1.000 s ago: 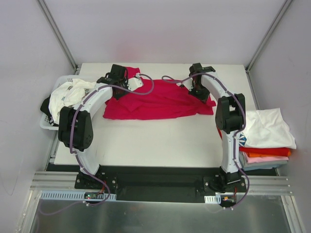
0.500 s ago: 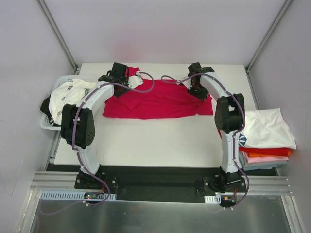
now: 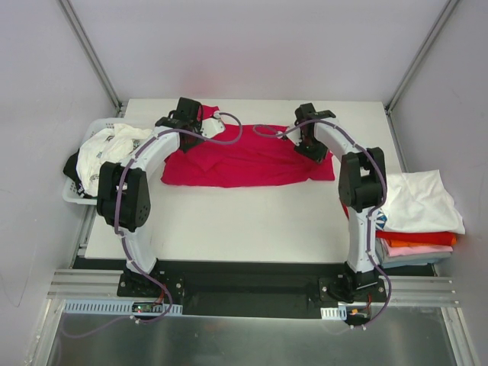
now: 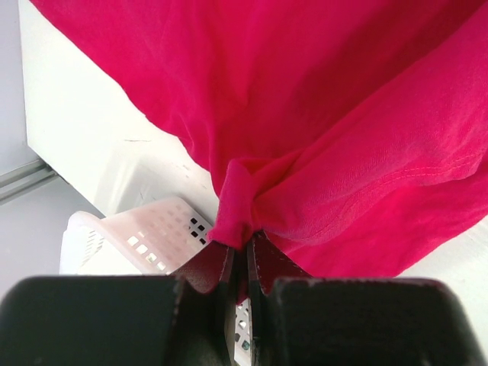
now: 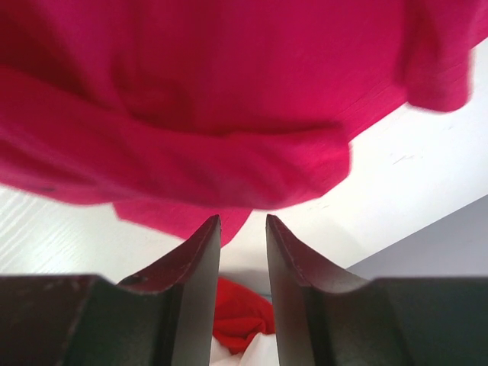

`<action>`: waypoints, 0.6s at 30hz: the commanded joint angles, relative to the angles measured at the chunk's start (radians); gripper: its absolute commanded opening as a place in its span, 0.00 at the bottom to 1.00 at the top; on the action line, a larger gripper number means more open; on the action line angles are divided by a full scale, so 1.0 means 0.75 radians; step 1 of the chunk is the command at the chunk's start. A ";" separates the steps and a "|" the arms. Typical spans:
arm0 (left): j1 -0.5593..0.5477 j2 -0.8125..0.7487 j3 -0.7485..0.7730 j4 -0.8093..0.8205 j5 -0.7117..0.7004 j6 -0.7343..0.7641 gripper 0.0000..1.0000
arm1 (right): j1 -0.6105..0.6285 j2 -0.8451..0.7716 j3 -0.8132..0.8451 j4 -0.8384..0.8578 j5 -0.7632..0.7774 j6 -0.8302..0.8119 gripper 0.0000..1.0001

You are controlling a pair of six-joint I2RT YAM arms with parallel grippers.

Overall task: Fold and stack the t-shirts
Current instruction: Fold the flattened tshirt in 1/3 of the way

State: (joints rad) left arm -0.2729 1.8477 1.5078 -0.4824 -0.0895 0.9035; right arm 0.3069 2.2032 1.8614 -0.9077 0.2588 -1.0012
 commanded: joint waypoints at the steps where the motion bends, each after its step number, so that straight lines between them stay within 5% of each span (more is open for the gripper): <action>1: 0.014 -0.009 0.053 0.013 -0.026 -0.008 0.00 | 0.012 -0.180 -0.111 0.014 0.019 0.007 0.34; 18: 0.014 -0.019 0.025 0.013 -0.026 -0.004 0.00 | 0.031 -0.125 -0.132 0.030 -0.028 0.038 0.33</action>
State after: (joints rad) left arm -0.2729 1.8477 1.5093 -0.4824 -0.0891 0.9020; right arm 0.3187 2.0853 1.7294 -0.8841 0.2531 -0.9932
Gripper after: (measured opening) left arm 0.022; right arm 0.336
